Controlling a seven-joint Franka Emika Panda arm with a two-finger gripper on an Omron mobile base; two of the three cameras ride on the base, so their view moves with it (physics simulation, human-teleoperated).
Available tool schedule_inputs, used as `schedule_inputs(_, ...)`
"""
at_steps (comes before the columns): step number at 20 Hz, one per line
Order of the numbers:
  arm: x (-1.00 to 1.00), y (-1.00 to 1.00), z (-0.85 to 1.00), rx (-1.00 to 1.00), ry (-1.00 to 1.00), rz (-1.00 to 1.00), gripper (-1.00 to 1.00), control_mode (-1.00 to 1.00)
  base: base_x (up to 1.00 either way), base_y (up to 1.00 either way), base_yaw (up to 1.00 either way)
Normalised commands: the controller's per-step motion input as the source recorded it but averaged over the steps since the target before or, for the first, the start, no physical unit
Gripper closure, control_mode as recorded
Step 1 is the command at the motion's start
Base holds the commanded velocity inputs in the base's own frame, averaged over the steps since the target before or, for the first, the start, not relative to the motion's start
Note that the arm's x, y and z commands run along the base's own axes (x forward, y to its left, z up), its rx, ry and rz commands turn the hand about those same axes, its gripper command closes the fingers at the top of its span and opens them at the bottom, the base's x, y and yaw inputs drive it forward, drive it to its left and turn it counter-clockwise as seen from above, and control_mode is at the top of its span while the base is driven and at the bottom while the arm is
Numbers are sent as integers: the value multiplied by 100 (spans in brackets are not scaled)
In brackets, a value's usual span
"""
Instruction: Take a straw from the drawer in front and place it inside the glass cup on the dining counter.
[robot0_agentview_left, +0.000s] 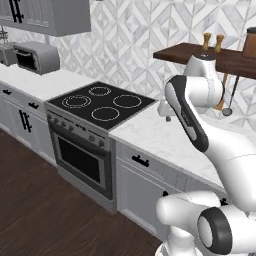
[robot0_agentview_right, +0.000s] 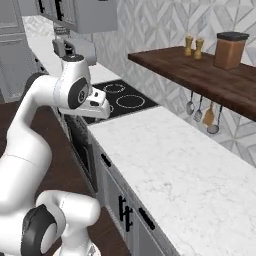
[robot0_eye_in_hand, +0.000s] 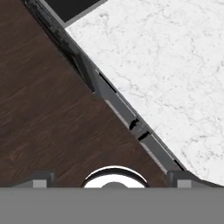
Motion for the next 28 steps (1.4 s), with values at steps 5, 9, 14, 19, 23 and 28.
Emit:
schedule_inputs(5,0,0,0,0,0,0,-100,100,0,-58,32)
schedule_inputs(9,0,0,0,0,0,0,-100,100,1,-48,27)
schedule_inputs(14,0,-9,0,0,0,4,-100,-100,0,-37,19)
schedule_inputs(19,0,-5,0,-2,-2,11,-100,-100,0,0,0)
schedule_inputs(23,0,57,-1,-26,-8,0,-100,-100,0,0,0)
schedule_inputs(28,6,96,-30,-48,-4,0,-100,-100,0,0,0)
